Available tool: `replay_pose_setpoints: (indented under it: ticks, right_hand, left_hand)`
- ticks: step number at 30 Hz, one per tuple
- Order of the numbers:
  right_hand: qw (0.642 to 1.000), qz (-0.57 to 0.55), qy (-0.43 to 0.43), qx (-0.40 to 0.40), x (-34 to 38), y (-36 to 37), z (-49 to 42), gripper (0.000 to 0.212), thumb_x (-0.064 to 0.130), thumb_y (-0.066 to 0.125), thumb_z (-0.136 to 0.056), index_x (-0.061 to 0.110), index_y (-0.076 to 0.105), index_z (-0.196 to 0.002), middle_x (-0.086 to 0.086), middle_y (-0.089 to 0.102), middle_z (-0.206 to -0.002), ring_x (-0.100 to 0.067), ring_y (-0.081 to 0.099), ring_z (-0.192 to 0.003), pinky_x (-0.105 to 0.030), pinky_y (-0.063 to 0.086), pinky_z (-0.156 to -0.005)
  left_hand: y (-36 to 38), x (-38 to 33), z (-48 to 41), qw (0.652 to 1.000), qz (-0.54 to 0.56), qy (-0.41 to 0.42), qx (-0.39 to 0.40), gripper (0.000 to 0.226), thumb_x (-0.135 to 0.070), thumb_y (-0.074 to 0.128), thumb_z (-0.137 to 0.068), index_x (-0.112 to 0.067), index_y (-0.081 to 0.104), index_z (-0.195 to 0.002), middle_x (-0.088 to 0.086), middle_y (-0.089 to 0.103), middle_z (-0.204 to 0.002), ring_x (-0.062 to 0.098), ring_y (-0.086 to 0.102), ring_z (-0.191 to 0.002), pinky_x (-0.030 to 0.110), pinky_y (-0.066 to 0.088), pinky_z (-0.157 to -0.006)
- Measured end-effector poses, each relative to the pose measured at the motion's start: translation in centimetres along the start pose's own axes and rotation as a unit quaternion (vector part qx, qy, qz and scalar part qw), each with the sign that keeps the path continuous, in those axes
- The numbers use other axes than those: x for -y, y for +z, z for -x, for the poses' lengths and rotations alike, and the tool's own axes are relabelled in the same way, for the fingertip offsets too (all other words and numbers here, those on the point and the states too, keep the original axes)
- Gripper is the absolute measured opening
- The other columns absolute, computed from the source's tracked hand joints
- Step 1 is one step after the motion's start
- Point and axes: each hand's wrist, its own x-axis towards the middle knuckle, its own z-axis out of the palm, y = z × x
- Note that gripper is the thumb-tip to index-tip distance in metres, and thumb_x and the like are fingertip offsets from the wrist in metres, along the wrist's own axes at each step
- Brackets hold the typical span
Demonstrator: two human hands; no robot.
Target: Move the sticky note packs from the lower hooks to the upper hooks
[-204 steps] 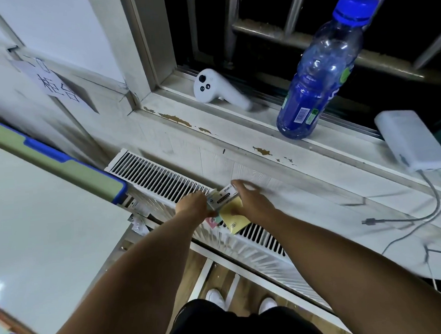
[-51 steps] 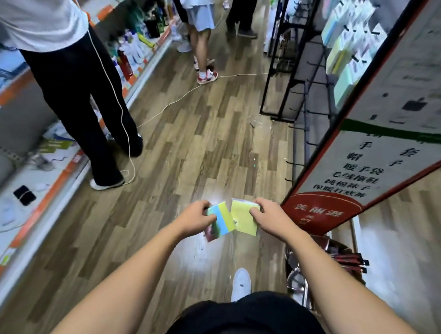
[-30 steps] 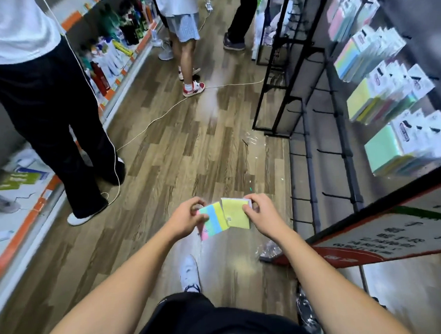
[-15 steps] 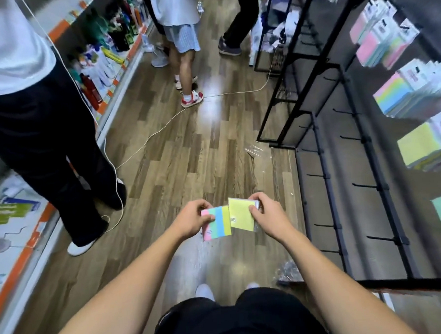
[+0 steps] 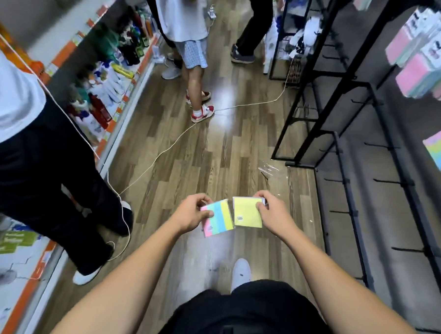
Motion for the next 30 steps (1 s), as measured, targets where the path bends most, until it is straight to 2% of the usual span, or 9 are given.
replay_pose_setpoints:
  ticks: [4, 11, 15, 22, 26, 30]
  right_hand:
    - [1.000, -0.017, 0.011, 0.003, 1.4, -2.1, -5.7, 0.017, 0.007, 0.044, -0.096, 0.018, 0.057, -0.100, 0.001, 0.057, -0.083, -0.010, 0.048, -0.067, -0.024, 0.036, -0.058]
    - [0.999, -0.016, 0.024, 0.016, 2.8, -3.4, -12.3, 0.018, 0.011, 0.042, -0.098, 0.019, 0.056, -0.105, -0.005, 0.062, -0.101, -0.022, 0.056, -0.087, -0.030, 0.040, -0.067]
    - [0.999, -0.011, 0.034, 0.005, 3.8, -3.6, -16.2, 0.018, 0.010, 0.042, -0.098, 0.018, 0.056, -0.106, -0.006, 0.063, -0.106, -0.025, 0.057, -0.095, -0.032, 0.042, -0.074]
    - [0.997, -0.008, 0.069, -0.046, 6.9, -3.3, -23.8, 0.018, 0.011, 0.044, -0.096, 0.021, 0.056, -0.104, -0.004, 0.065, -0.108, -0.024, 0.058, -0.098, -0.032, 0.043, -0.080]
    - [0.992, -0.011, 0.090, -0.088, 9.3, -4.1, -27.1, 0.020, 0.008, 0.044, -0.097, 0.014, 0.058, -0.110, -0.003, 0.063, -0.104, -0.024, 0.057, -0.097, -0.028, 0.040, -0.074]
    - [0.981, -0.022, 0.132, -0.143, 10.2, -5.2, -29.0, 0.021, 0.008, 0.044, -0.098, 0.012, 0.058, -0.114, 0.000, 0.059, -0.102, -0.020, 0.053, -0.094, -0.027, 0.033, -0.069]
  left_hand:
    - [-1.9, -2.1, -4.8, 0.999, 0.004, -0.007, -0.035, 0.020, 0.003, 0.071, -0.079, -0.012, 0.061, -0.088, -0.006, 0.060, -0.074, 0.004, 0.050, -0.063, 0.015, 0.041, -0.062]
    - [-3.5, -3.4, -11.8, 0.999, 0.019, -0.014, -0.030, 0.017, 0.002, 0.071, -0.080, -0.011, 0.064, -0.089, -0.003, 0.064, -0.078, 0.005, 0.053, -0.065, 0.018, 0.043, -0.065]
    - [-5.3, -3.6, -16.4, 0.999, 0.027, -0.015, -0.008, 0.015, 0.001, 0.071, -0.082, -0.007, 0.065, -0.093, -0.005, 0.062, -0.077, 0.002, 0.054, -0.065, 0.019, 0.042, -0.068]
    - [-10.4, -4.1, -26.3, 0.999, 0.023, 0.015, 0.038, 0.016, -0.001, 0.073, -0.081, -0.009, 0.066, -0.092, 0.003, 0.063, -0.082, 0.014, 0.055, -0.074, 0.027, 0.044, -0.075]
    - [-13.3, -6.0, -31.4, 0.995, 0.016, 0.047, 0.086, 0.018, 0.001, 0.072, -0.082, -0.015, 0.064, -0.087, 0.005, 0.061, -0.082, 0.015, 0.053, -0.074, 0.025, 0.042, -0.072]
    - [-14.2, -8.4, -36.0, 0.986, 0.006, 0.081, 0.144, 0.017, 0.003, 0.071, -0.082, -0.008, 0.064, -0.093, 0.005, 0.062, -0.081, 0.011, 0.053, -0.071, 0.018, 0.042, -0.066]
